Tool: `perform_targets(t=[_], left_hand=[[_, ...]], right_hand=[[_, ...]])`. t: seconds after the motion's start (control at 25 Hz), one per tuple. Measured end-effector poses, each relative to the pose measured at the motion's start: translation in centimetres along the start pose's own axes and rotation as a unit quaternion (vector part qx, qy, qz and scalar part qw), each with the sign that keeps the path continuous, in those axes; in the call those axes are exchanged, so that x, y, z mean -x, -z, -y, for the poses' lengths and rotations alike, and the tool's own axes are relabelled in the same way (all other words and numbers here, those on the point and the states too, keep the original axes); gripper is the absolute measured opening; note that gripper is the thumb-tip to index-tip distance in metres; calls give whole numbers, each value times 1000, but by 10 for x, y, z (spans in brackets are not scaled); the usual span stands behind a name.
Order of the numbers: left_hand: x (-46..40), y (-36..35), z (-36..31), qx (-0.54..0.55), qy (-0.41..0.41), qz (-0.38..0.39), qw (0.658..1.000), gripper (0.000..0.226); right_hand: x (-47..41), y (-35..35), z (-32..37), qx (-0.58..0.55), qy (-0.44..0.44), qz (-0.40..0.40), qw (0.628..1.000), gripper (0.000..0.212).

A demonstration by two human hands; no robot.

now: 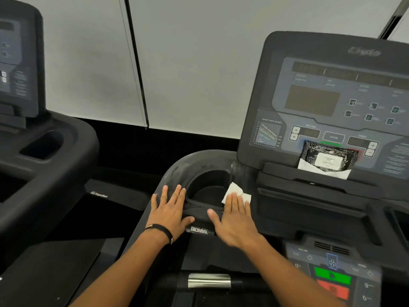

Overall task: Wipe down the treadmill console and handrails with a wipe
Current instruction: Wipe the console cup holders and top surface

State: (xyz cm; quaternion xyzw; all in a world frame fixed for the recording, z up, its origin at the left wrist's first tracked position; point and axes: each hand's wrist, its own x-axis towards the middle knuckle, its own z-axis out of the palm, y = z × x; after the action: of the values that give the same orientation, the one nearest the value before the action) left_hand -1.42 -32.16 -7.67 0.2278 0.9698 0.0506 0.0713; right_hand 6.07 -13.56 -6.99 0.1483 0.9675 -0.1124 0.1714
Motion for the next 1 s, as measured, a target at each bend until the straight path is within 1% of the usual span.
perform_targets(t=[0.12, 0.36, 0.52, 0.68, 0.72, 0.84, 1.0], left_hand=[[-5, 4, -3, 22, 12, 2, 1000, 94], [-13, 8, -8, 32, 38, 18, 999, 103], [-18, 9, -8, 23, 49, 37, 998, 106], [-20, 7, -6, 19, 54, 41, 997, 108], [-21, 6, -6, 25, 57, 37, 997, 109], [-24, 2, -3, 45, 63, 23, 997, 113], [-24, 0, -1, 95, 86, -11, 992, 125]], right_hand=[[-39, 22, -1, -22, -23, -2, 999, 94], [-116, 61, -20, -8, -22, 15, 1000, 94], [-122, 66, -13, -37, -25, 10, 999, 98], [-117, 67, 4, -31, -19, -44, 998, 101], [-116, 69, 11, -30, -5, -51, 998, 100], [-114, 65, 35, -11, 77, -77, 994, 90], [-103, 54, 66, 57, 169, -61, 982, 83]])
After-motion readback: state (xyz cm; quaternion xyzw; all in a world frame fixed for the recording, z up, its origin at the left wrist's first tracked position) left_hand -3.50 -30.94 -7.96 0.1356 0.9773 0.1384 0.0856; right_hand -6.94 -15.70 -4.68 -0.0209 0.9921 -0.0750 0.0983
